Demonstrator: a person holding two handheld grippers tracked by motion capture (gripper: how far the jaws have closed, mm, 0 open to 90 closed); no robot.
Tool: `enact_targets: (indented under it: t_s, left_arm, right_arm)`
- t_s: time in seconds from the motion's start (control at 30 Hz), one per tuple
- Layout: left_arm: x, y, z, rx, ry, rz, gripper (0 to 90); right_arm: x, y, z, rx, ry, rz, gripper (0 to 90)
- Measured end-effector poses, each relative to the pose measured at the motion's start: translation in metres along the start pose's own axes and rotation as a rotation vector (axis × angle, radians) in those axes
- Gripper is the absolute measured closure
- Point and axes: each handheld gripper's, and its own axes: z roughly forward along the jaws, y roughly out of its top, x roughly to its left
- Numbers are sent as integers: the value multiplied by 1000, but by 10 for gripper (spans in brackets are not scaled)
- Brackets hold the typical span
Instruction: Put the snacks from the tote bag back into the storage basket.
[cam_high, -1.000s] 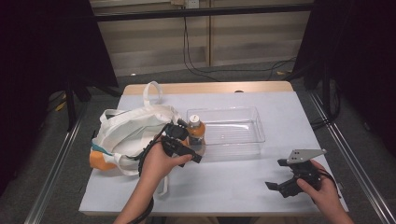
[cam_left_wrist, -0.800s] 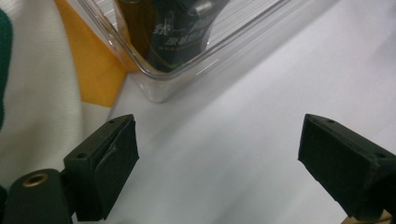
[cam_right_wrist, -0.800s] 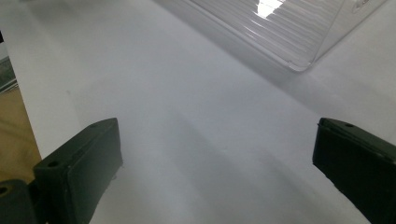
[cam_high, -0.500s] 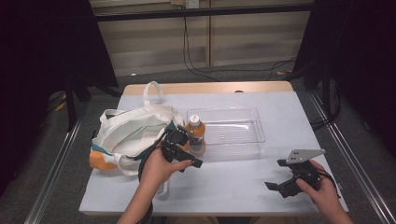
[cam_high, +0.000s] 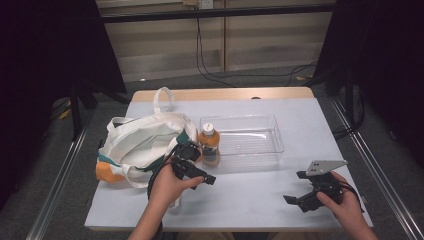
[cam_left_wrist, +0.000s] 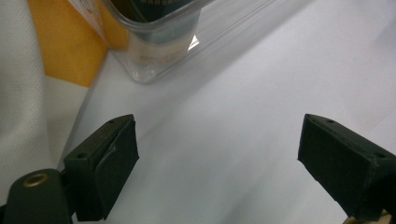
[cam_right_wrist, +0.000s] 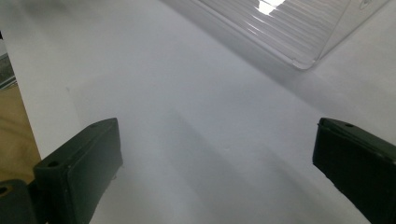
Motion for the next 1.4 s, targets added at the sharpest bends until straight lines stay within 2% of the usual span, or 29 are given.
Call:
enact_targets:
  t_s: [0.07,0.27,0.3,0.33,0.5,0.6,0.63,0.67,0.73,0.8,0.83,1.03,1.17,1.2,1.4]
  left_arm:
    - [1,-1,0,8,-1,13,119]
    - [0,-4,2,1,-2,8,118]
    - [1,-5,1,18,-4,29,119]
    - [1,-5,2,9,-5,16,118]
    - [1,-9,3,6,-7,16,118]
    - [3,-10,3,13,-13,41,117]
    - [2,-10,3,0,-16,30,117]
    - [3,-10,3,4,-15,43,117]
    - [1,-10,2,-15,-14,17,118]
    - [3,-10,0,-6,-16,42,118]
    - [3,-11,1,-17,-22,30,118]
    - [1,-11,0,-33,-12,51,118]
    - [-2,-12,-1,-68,-8,57,116]
    - [-2,-12,-3,-70,-3,76,117]
    - [-3,-10,-10,-196,6,94,117]
  right_arm:
    - [0,0,0,0,4,-2,10]
    - [0,0,1,6,-2,-5,10]
    - [0,0,1,5,-2,-4,10]
    - [1,0,1,5,-1,-4,10]
    - [1,0,2,6,0,-3,10]
    - [1,0,2,6,4,-6,10]
    - [1,0,2,8,4,-4,10]
    - [1,0,2,7,1,-7,10]
    - [1,0,2,6,2,-5,10]
    - [1,0,2,3,0,-8,10]
    - [1,0,2,4,0,-8,10]
    - [2,-1,4,10,6,-10,10]
    - [2,-1,4,11,7,-12,10]
    - [2,-1,4,10,9,-11,10]
    - [2,-1,4,8,3,-12,10]
